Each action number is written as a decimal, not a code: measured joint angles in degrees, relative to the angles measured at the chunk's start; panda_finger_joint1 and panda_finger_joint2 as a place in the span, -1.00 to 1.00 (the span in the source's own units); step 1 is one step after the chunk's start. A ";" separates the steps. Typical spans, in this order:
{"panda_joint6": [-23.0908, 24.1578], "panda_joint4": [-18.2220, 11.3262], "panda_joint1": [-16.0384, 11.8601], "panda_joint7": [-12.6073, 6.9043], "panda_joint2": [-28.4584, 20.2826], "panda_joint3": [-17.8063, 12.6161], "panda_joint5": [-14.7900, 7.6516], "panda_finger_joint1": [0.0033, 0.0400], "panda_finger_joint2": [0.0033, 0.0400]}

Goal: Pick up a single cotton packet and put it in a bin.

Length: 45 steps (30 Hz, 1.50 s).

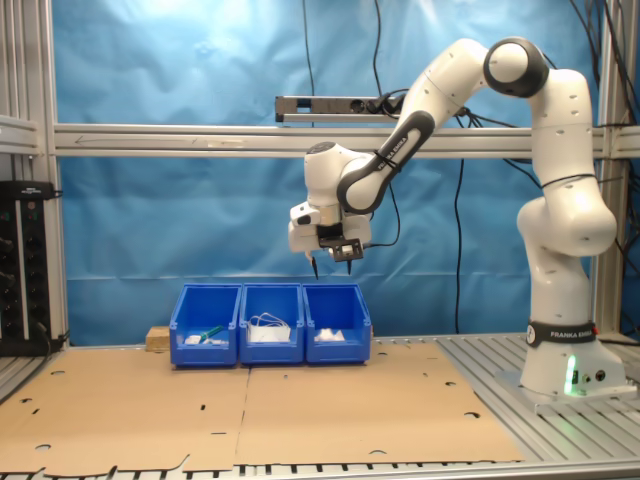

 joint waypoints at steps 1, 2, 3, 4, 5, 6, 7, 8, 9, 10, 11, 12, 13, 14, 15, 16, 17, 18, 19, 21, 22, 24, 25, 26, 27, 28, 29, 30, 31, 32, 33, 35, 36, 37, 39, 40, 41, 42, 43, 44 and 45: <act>0.00 0.00 0.00 -0.07 0.00 0.00 0.00 0.35 0.35; 0.00 0.00 0.00 -0.14 0.00 0.00 0.00 0.35 0.35; 0.00 0.00 0.00 -0.18 0.00 0.00 0.00 0.96 0.96; 0.00 0.00 0.00 -0.21 0.00 0.00 0.00 0.96 0.96; 0.00 0.00 0.00 -0.24 0.00 0.00 0.00 0.96 0.96; 0.00 0.00 0.00 -0.26 0.00 0.00 0.00 0.96 0.96; 0.00 0.00 0.00 -0.28 0.00 0.00 0.00 0.99 0.99; 0.00 0.00 0.00 -0.30 0.00 0.00 0.00 0.99 0.99; 0.00 0.00 0.00 -0.32 0.00 0.00 0.00 0.99 0.99; 0.00 0.00 0.00 -0.34 0.00 0.00 0.00 0.99 0.99; 0.00 0.00 0.00 -0.35 0.00 0.00 0.00 0.99 0.99; 0.00 0.00 0.00 -0.36 0.00 0.00 0.00 0.99 0.99; 0.00 0.00 0.00 -0.37 0.00 0.00 0.00 1.00 1.00; 0.00 0.00 0.00 -0.38 0.00 0.00 0.00 1.00 1.00; 0.00 0.00 0.00 -0.39 0.00 0.00 0.00 1.00 1.00; 0.00 0.00 0.00 -0.39 0.00 0.00 0.00 1.00 1.00; 0.00 0.00 0.00 -0.41 0.00 0.00 0.00 1.00 1.00; 0.00 0.00 0.00 -0.41 0.00 0.00 0.00 1.00 1.00; 0.00 0.00 0.00 -0.42 0.00 0.00 0.00 1.00 1.00; 0.00 0.00 0.00 -0.43 0.00 0.00 0.00 1.00 1.00; 0.00 0.00 0.00 -0.43 0.00 0.00 0.00 1.00 1.00; 0.00 0.00 0.00 -0.44 0.00 0.00 0.00 1.00 1.00; 0.00 0.00 0.00 -0.45 0.00 0.00 0.00 1.00 1.00; 0.00 0.00 0.00 -0.45 0.00 0.00 0.00 1.00 1.00; 0.00 0.00 0.00 -0.46 0.00 0.00 0.00 1.00 1.00; 0.00 0.00 0.00 -0.46 0.00 0.00 0.00 1.00 1.00; 0.00 0.00 0.00 -0.46 0.00 0.00 0.00 1.00 1.00; 0.00 0.00 0.00 -0.47 0.00 0.00 0.00 1.00 1.00; 0.00 0.00 0.00 -0.47 0.00 0.00 0.00 1.00 1.00; 0.00 0.00 0.00 -0.47 0.00 0.00 0.00 1.00 1.00; 0.00 0.00 0.00 -0.47 0.00 0.00 0.00 1.00 1.00; 0.00 0.00 0.00 -0.47 0.00 0.00 0.00 1.00 1.00; 0.00 0.00 0.00 -0.47 0.00 0.00 0.00 1.00 1.00; 0.00 0.00 0.00 -0.47 0.00 0.00 0.00 1.00 1.00; 0.00 0.00 0.00 -0.47 0.00 0.00 0.00 1.00 1.00; 0.00 0.00 0.00 -0.47 0.00 0.00 0.00 1.00 1.00; 0.00 0.00 0.00 -0.47 0.00 0.00 0.00 1.00 1.00; 0.00 0.00 0.00 -0.47 0.00 0.00 0.00 1.00 1.00; 0.00 0.00 0.00 -0.47 0.00 0.00 0.00 1.00 1.00; 0.00 0.00 0.00 -0.47 0.00 0.00 0.00 1.00 1.00; 0.00 0.00 0.00 -0.47 0.00 0.00 0.00 1.00 1.00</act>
